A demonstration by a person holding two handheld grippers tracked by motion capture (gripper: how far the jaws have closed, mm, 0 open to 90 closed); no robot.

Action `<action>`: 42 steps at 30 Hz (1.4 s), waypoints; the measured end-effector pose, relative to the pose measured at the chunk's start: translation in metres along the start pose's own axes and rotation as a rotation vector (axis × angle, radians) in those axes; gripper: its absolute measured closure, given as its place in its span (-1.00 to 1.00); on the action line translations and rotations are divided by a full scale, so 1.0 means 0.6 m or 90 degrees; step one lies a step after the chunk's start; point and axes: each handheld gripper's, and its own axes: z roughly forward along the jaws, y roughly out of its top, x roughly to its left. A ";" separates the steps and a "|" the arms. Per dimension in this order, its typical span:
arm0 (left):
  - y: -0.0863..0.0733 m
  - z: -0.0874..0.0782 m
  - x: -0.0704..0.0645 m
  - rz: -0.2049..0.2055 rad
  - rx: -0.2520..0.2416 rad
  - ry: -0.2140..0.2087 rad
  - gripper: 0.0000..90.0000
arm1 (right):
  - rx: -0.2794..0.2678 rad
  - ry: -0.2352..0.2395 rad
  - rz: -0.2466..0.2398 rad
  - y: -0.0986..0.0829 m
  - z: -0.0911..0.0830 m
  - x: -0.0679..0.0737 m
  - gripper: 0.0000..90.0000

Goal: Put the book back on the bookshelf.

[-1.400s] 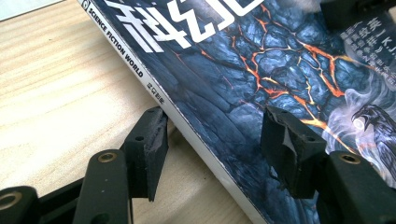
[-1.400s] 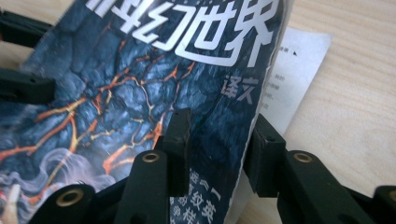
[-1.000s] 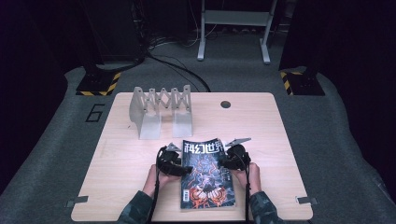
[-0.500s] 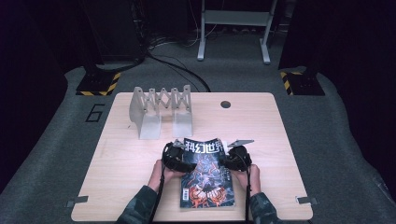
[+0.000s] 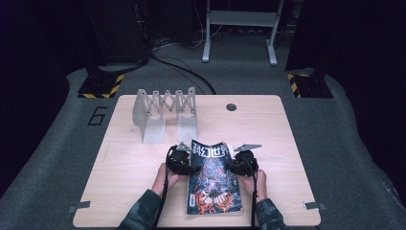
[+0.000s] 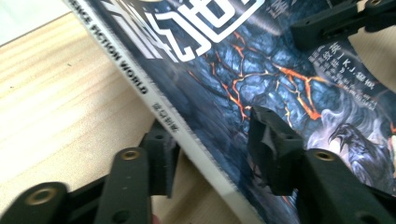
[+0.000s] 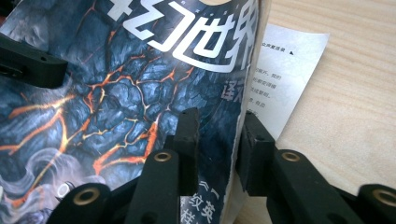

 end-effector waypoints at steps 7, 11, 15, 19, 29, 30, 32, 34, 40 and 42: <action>-0.004 -0.008 -0.015 0.026 -0.030 0.015 0.39 | 0.010 0.017 0.014 0.001 -0.004 0.002 0.21; -0.009 -0.013 -0.026 0.037 -0.064 0.029 0.44 | 0.016 0.018 0.008 0.002 -0.006 0.000 0.07; -0.015 -0.020 -0.038 0.051 -0.100 0.041 0.47 | 0.022 0.021 0.017 0.001 -0.009 -0.004 -0.02; -0.019 -0.025 -0.044 0.061 -0.127 0.039 0.48 | 0.033 0.036 0.021 0.002 -0.012 -0.011 -0.10; -0.027 -0.038 -0.052 0.095 -0.167 0.029 0.53 | 0.052 0.067 0.024 0.007 -0.001 -0.035 -0.38; -0.028 -0.040 -0.053 0.095 -0.171 0.028 0.54 | 0.053 0.072 0.032 0.008 -0.001 -0.036 -0.39; -0.028 -0.042 -0.055 0.105 -0.182 0.024 0.54 | 0.053 0.081 0.029 0.011 0.001 -0.041 -0.40; -0.029 -0.045 -0.059 0.115 -0.193 0.022 0.54 | 0.050 0.089 0.036 0.012 0.003 -0.042 -0.42; -0.026 -0.052 -0.067 0.128 -0.211 0.018 0.57 | 0.051 0.118 0.044 0.015 0.007 -0.046 -0.51; -0.025 -0.054 -0.068 0.139 -0.220 0.016 0.59 | 0.044 0.128 0.046 0.014 0.008 -0.049 -0.48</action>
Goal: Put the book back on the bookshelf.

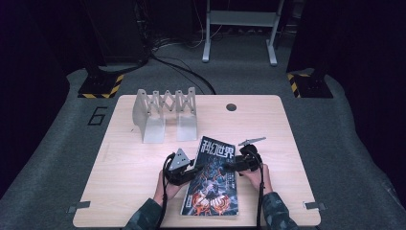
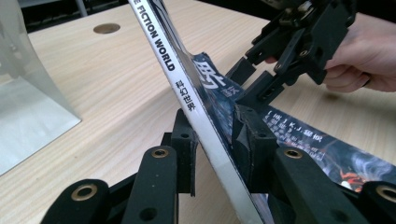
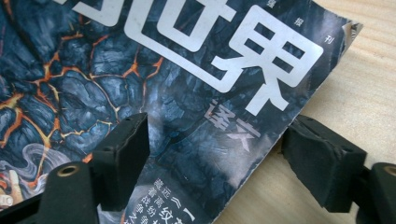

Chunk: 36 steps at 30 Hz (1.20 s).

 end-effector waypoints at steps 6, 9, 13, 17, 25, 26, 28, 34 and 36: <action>0.004 0.001 0.011 -0.002 0.021 -0.026 0.57 | -0.019 -0.018 0.025 -0.002 -0.004 -0.011 0.05; 0.011 0.007 0.021 -0.027 0.050 -0.056 0.54 | -0.022 -0.032 0.020 -0.002 -0.003 -0.007 0.10; 0.017 0.024 0.035 -0.049 0.111 -0.062 0.45 | -0.013 -0.063 0.000 0.000 0.001 0.004 0.15; 0.014 0.039 0.050 -0.091 0.144 -0.081 0.32 | -0.009 -0.075 -0.007 0.000 0.001 0.008 0.18; 0.003 0.067 0.055 -0.114 0.219 -0.106 0.23 | -0.012 -0.078 -0.020 0.000 0.003 0.009 0.19; 0.003 0.067 0.055 -0.114 0.219 -0.106 0.26 | -0.012 -0.078 -0.020 0.000 0.003 0.009 0.19; 0.003 0.062 0.053 -0.111 0.194 -0.099 0.37 | -0.015 -0.077 -0.019 0.000 0.003 0.008 0.19; 0.004 0.047 0.041 -0.088 0.134 -0.094 0.52 | -0.016 -0.047 -0.010 -0.003 0.001 0.004 -0.05; 0.005 0.042 0.035 -0.078 0.111 -0.091 0.56 | -0.010 -0.041 -0.018 -0.002 0.000 0.004 -0.16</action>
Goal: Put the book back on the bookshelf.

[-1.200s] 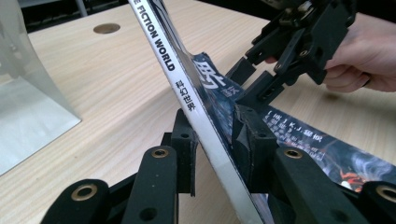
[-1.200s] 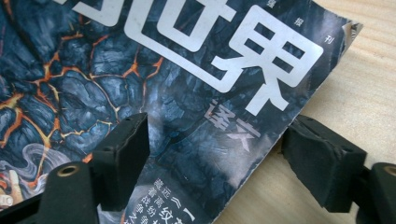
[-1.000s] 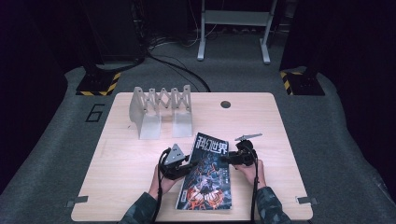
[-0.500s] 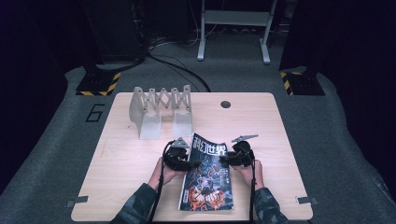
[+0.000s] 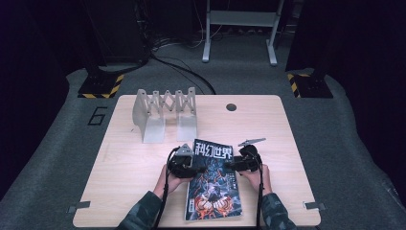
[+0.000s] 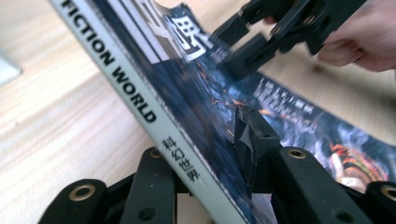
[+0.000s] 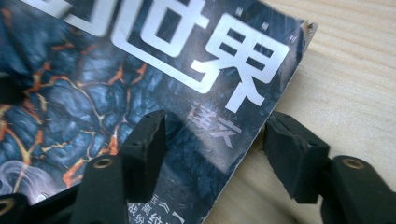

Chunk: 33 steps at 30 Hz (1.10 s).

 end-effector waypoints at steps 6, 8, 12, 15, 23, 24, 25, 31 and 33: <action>-0.001 -0.015 -0.017 0.041 -0.041 -0.001 0.59 | -0.012 0.032 0.022 0.001 -0.006 -0.008 -0.40; -0.002 -0.020 -0.021 0.049 -0.051 -0.002 0.59 | -0.017 0.045 0.035 0.002 -0.008 -0.009 -0.43; -0.001 -0.027 -0.026 0.071 -0.071 -0.001 0.59 | -0.026 0.076 0.045 0.005 -0.013 -0.009 -0.45; 0.001 -0.030 -0.029 0.081 -0.081 -0.004 0.60 | -0.040 0.100 0.020 0.010 -0.018 -0.007 -0.35; 0.009 -0.041 -0.027 0.069 -0.089 -0.016 0.60 | -0.052 0.069 0.003 0.023 -0.041 0.008 -0.18; 0.009 -0.042 -0.027 0.060 -0.097 -0.016 0.60 | -0.055 0.067 -0.002 0.025 -0.043 0.009 -0.15; 0.010 -0.044 -0.026 0.061 -0.095 -0.018 0.60 | -0.057 0.065 0.002 0.026 -0.046 0.011 -0.12; 0.020 -0.054 -0.024 0.064 -0.084 -0.019 0.61 | -0.077 0.049 -0.021 0.035 -0.066 0.021 0.04; 0.024 -0.056 -0.024 0.061 -0.072 -0.016 0.61 | -0.082 0.042 -0.027 0.037 -0.071 0.024 0.09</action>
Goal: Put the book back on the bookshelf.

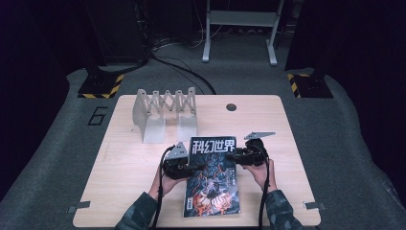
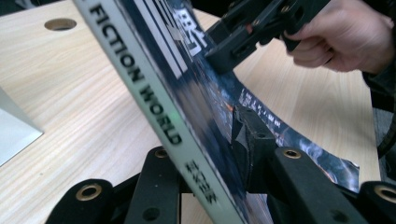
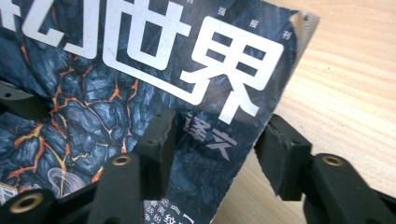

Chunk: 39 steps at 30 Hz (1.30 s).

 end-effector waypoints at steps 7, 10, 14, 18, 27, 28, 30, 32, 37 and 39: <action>0.010 -0.007 0.004 -0.021 0.024 -0.008 0.63 | -0.005 -0.011 -0.025 0.009 -0.012 0.010 0.27; 0.014 -0.010 0.004 -0.025 0.027 -0.011 0.64 | -0.017 -0.018 -0.036 0.012 -0.018 0.015 0.33; 0.022 -0.014 0.003 -0.021 0.022 -0.009 0.65 | -0.039 -0.025 -0.052 0.019 -0.029 0.020 0.39; 0.029 -0.019 0.003 -0.015 0.020 -0.011 0.66 | -0.051 -0.037 -0.070 0.030 -0.040 0.029 0.42; 0.036 -0.025 0.001 -0.008 0.015 -0.006 0.66 | -0.071 -0.055 -0.100 0.048 -0.059 0.047 0.51; 0.036 -0.025 0.001 -0.008 0.015 -0.006 0.66 | -0.073 -0.057 -0.100 0.049 -0.060 0.048 0.52; 0.037 -0.025 0.001 -0.008 0.015 -0.006 0.66 | -0.074 -0.058 -0.102 0.050 -0.061 0.049 0.53; 0.038 -0.025 0.001 -0.008 0.013 -0.004 0.66 | -0.076 -0.059 -0.106 0.053 -0.064 0.051 0.55; 0.043 -0.025 0.002 0.003 0.014 0.001 0.66 | -0.086 -0.066 -0.107 0.057 -0.067 0.054 0.61; 0.044 -0.024 0.002 0.001 0.013 0.002 0.66 | -0.090 -0.066 -0.111 0.059 -0.069 0.054 0.62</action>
